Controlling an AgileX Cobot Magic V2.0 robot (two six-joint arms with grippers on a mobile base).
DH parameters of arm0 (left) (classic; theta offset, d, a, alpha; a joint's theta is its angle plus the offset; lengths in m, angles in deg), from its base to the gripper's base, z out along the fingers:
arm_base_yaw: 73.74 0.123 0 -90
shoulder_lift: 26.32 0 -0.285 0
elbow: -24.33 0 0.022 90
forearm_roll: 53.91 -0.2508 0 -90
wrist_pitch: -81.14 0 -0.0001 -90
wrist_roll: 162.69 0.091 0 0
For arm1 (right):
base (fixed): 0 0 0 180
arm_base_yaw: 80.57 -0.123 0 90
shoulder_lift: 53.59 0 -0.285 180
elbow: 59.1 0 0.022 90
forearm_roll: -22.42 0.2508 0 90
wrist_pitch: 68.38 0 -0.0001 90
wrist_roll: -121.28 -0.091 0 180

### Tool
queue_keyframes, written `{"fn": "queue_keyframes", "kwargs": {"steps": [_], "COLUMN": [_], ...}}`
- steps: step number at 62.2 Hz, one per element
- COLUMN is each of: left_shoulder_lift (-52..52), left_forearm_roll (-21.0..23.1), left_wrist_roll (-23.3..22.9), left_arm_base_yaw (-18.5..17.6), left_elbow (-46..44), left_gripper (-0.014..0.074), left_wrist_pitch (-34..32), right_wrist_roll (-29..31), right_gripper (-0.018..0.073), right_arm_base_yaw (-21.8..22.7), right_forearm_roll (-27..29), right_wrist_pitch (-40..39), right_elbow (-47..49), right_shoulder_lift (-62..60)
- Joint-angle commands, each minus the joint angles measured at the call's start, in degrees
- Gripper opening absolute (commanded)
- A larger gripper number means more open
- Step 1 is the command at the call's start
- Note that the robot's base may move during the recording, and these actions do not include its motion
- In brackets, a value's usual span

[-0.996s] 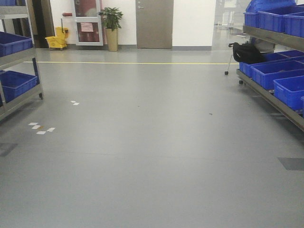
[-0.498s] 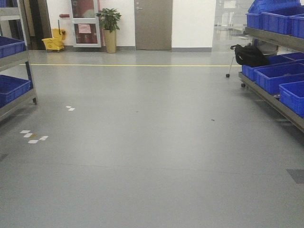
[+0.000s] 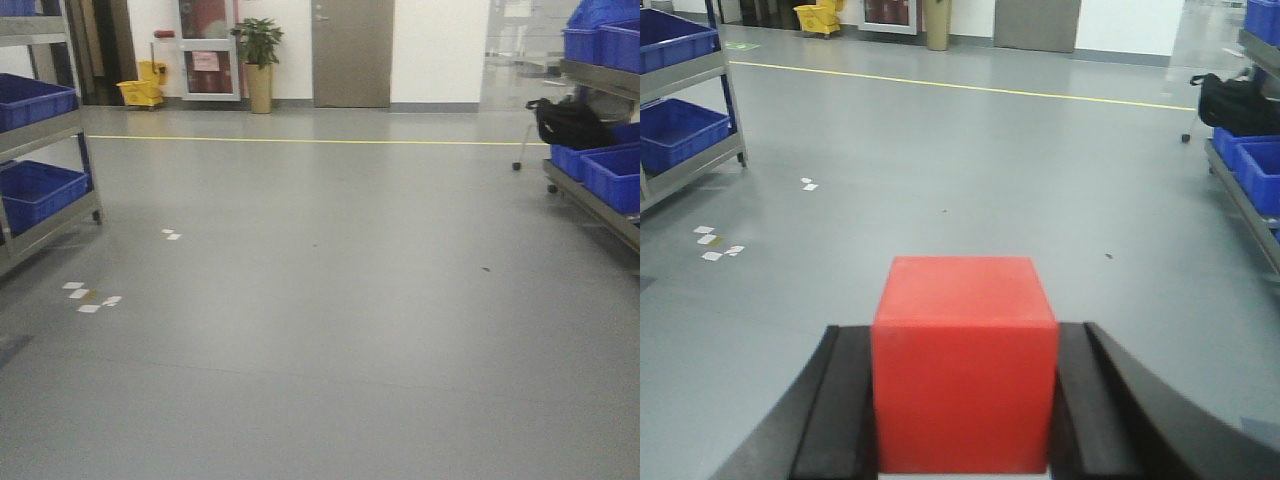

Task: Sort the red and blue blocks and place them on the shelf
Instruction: 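Drive the base down the aisle carrying both cubes, then turn the base toward the shelf of blue bins and approach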

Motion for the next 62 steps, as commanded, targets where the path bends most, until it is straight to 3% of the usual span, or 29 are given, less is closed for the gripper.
{"fn": "queue_keyframes", "kwargs": {"steps": [1,62], "left_shoulder_lift": [0.4,0.4], "left_forearm_roll": [0.5,0.5], "left_wrist_roll": [-0.1,-0.1], "left_arm_base_yaw": [0.0,0.0], "left_elbow": [-1.7,-1.7], "left_gripper": [0.0132,0.0132], "left_wrist_pitch": [-5.1,-5.1], "right_wrist_roll": [0.6,0.6], "right_gripper": [0.0055,0.0055], "right_arm_base_yaw": [0.3,0.3], "right_forearm_roll": [0.0,0.0], "right_wrist_pitch": [-5.0,-5.0], "right_elbow": [1.6,1.6], "right_shoulder_lift": [0.5,0.5]}}
